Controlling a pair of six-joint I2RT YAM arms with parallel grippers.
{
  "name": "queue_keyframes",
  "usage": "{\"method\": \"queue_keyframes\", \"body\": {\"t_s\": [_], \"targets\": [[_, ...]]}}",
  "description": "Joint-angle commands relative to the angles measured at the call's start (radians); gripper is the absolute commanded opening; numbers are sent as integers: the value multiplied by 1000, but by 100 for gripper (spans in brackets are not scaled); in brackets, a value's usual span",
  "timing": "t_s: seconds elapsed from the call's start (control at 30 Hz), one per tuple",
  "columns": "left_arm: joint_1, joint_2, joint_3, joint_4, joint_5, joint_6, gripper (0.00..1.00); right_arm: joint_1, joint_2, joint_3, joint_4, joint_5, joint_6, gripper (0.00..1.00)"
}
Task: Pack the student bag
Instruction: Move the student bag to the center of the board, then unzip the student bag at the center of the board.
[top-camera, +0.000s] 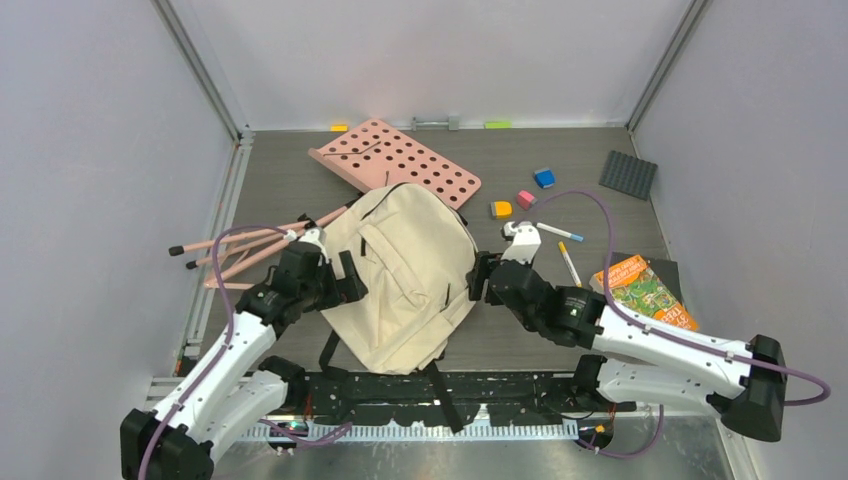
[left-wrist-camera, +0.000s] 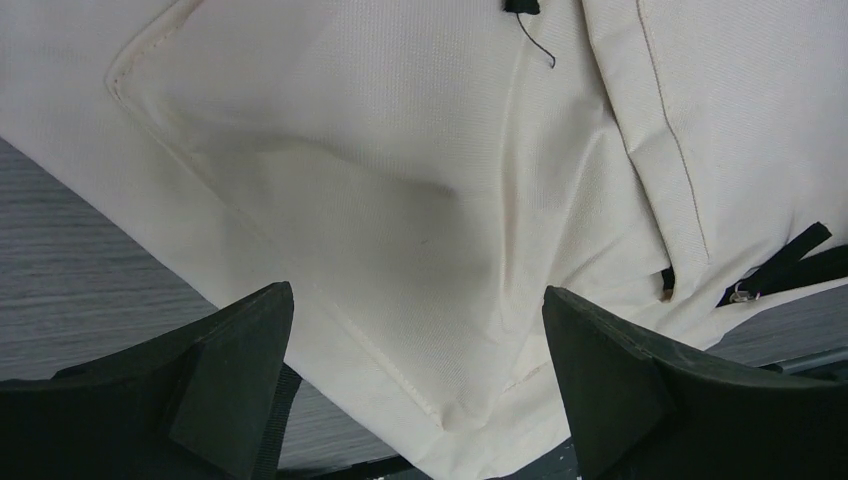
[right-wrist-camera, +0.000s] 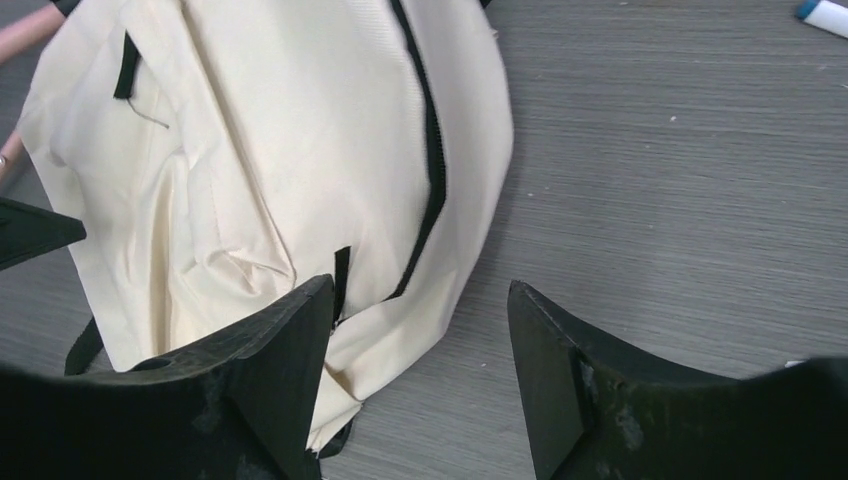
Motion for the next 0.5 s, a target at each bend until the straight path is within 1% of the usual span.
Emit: {"method": "queue_keyframes", "body": {"t_s": [0.0, 0.07, 0.17, 0.2, 0.27, 0.4, 0.47], "targets": [[5, -30, -11, 27, -5, -57, 98, 11, 104, 99, -8, -100, -55, 66], [5, -26, -22, 25, -14, -56, 98, 24, 163, 126, 12, -123, -58, 64], [5, -18, -39, 53, -11, -62, 99, 51, 260, 170, 41, -117, -58, 62], [5, -15, -44, 68, -7, -64, 95, 66, 295, 189, 42, -111, -56, 61], [5, -4, -52, 97, -1, -65, 90, 83, 347, 220, 35, -83, -45, 59], [5, 32, -49, 124, 0, -69, 86, 101, 431, 272, 13, -32, -24, 56], [5, 45, -53, 150, 2, -73, 85, 104, 465, 292, 3, -9, -15, 56]]}}
